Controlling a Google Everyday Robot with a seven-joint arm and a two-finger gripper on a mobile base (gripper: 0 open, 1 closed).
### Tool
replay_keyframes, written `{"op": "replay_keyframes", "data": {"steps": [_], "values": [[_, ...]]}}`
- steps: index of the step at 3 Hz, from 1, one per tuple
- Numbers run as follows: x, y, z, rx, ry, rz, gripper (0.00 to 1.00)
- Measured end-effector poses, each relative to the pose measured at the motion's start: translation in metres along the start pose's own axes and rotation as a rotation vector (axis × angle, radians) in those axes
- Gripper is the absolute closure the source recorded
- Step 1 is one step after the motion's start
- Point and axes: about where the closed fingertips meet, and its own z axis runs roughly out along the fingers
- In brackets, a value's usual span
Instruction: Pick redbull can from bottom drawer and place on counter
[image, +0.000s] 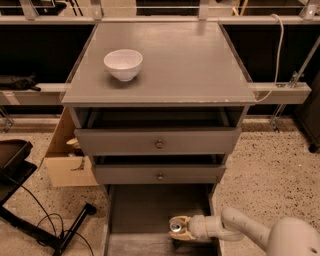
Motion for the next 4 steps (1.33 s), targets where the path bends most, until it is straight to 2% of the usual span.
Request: {"op": "replay_keyframes", "data": {"steps": [1,2,3,4], "values": [[-0.055,0.006,-0.041,0.091,0.033,-0.099,1.0],[-0.122,0.046,-0.103,0.154,0.023,-0.094,1.0],[-0.203,0.116,-0.14,0.13,-0.028,-0.028,1.0],[-0.292,0.191,-0.155,0.038,-0.068,0.008,1.0]]}}
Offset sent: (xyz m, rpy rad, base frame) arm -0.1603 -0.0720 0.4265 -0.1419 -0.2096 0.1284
